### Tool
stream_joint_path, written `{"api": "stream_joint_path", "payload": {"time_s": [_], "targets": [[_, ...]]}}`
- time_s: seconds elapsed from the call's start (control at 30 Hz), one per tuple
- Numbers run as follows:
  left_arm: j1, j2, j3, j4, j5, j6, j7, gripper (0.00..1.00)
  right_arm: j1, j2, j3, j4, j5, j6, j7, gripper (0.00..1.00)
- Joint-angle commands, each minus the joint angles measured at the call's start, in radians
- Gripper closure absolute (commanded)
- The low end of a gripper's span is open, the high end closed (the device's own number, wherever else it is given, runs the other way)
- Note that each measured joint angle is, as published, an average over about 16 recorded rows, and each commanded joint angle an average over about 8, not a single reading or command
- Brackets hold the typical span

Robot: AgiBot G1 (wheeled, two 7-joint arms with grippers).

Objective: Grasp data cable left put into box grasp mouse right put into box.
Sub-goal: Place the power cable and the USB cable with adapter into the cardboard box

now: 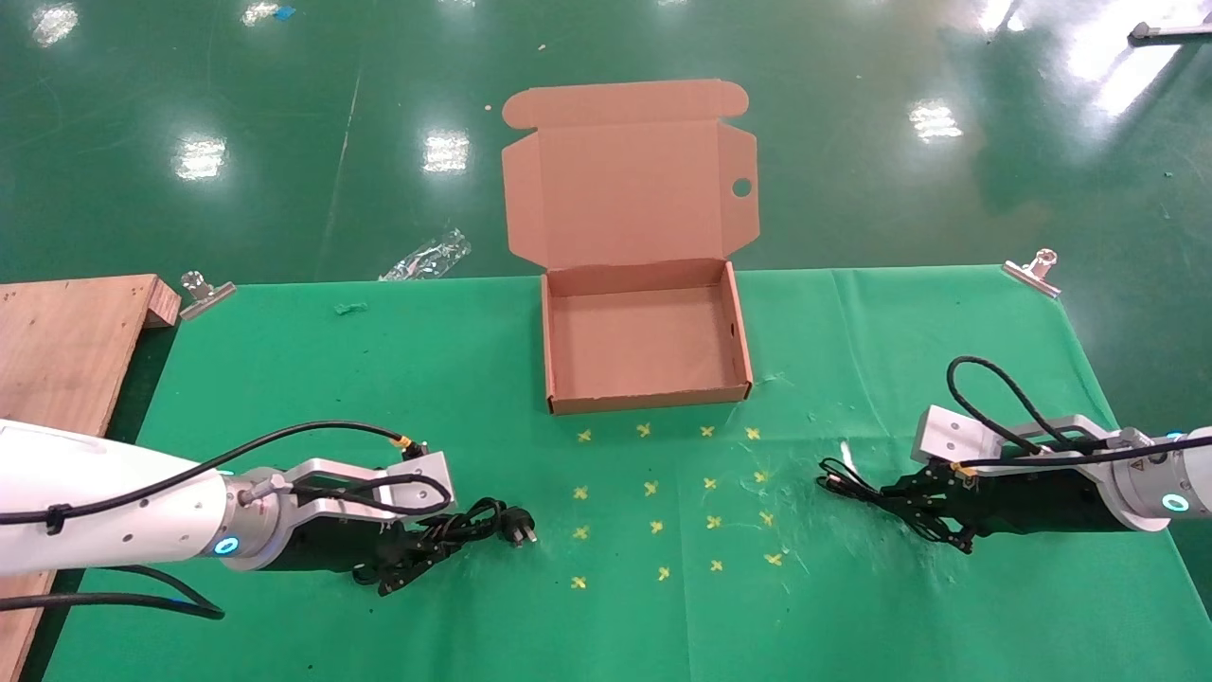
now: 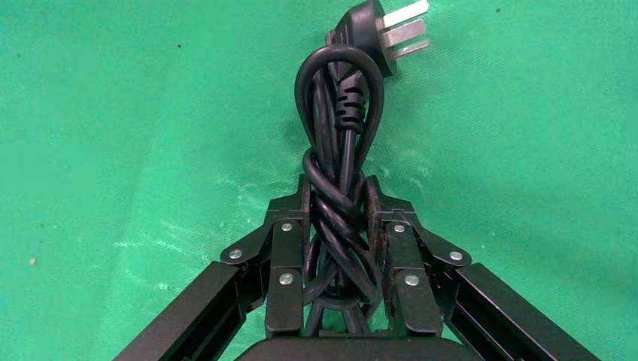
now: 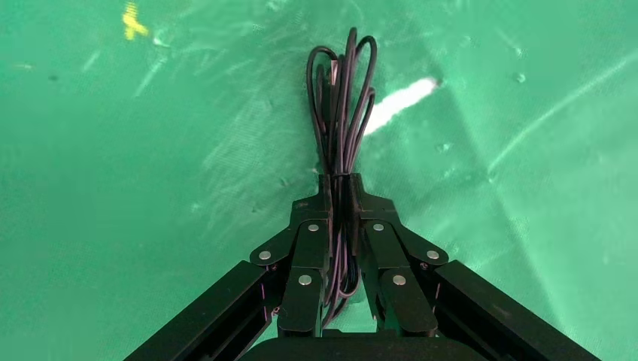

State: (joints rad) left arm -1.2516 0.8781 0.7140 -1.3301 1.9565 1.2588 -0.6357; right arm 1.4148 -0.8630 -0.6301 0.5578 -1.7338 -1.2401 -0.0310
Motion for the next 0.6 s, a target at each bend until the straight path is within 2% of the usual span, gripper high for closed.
{"api": "stream_joint_path", "payload": {"time_s": [0.03, 0.2, 0.33, 0.47, 0.6], "targets": [[-0.011, -0.005, -0.004, 0.001, -0.006, 0.006, 0.006, 1.00, -0.003, -0.002, -0.001, -0.002, -0.001, 0.001, 0.000, 1.00], [-0.099, -0.011, -0.030, 0.007, -0.068, 0.065, 0.034, 1.00, 0.033, 0.021, 0.016, 0.026, 0.015, -0.008, 0.004, 1.00], [-0.152, 0.030, -0.047, 0.025, -0.096, 0.063, 0.029, 1.00, 0.077, 0.056, 0.041, 0.080, 0.037, -0.015, 0.022, 1.00], [-0.172, 0.139, -0.037, 0.048, -0.041, -0.027, 0.011, 1.00, 0.106, 0.087, 0.062, 0.149, 0.053, -0.015, 0.057, 1.00], [-0.174, 0.294, 0.002, 0.102, 0.105, -0.183, 0.003, 1.00, 0.121, 0.117, 0.076, 0.232, 0.059, -0.015, 0.104, 1.00]]}}
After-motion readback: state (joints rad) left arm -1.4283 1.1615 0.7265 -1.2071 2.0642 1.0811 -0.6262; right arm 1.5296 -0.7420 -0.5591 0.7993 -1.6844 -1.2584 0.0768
